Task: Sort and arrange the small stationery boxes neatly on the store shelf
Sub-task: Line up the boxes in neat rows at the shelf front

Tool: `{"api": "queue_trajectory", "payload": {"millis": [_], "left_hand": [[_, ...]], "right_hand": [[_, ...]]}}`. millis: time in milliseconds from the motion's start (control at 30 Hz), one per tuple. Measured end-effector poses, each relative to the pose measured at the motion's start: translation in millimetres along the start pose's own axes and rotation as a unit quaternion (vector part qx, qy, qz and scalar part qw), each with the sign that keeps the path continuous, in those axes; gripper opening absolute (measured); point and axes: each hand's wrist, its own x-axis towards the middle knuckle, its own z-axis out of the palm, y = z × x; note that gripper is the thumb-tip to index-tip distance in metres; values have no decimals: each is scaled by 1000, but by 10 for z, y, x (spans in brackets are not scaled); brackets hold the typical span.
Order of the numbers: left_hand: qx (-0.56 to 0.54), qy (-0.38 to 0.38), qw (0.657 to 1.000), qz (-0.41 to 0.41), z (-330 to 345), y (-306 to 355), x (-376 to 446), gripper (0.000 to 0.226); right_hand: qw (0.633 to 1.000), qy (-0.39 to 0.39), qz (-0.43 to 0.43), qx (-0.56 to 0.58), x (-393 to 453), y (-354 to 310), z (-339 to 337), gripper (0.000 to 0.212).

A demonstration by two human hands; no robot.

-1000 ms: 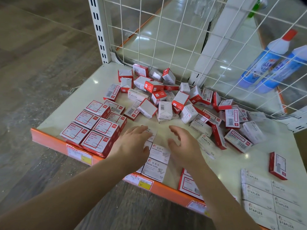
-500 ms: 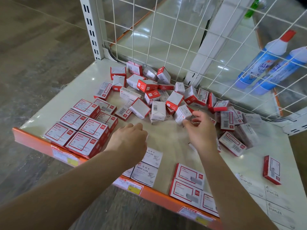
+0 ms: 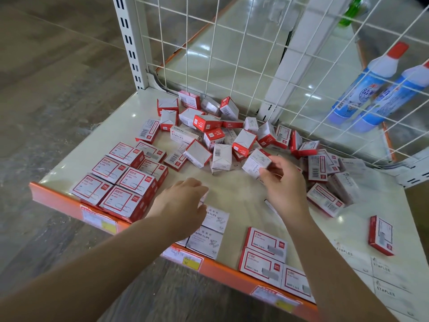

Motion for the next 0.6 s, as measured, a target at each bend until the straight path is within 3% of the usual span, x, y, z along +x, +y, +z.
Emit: {"api": "queue_trajectory", "payload": {"millis": [133,300,600], "left_hand": [[-65,35,997,-8,-33,-31,-90,48],[-135,77,988,1,-132,64,-142,48],[-177,69,981,36,-189,257,-224,42]], "right_hand": [[999,-25,-39,18,-144,-67,-105,35],[989,-100,-103,-37,-411,-169,-197,36],[975,-160,-130,-78,-706,-343,-273,38]]}}
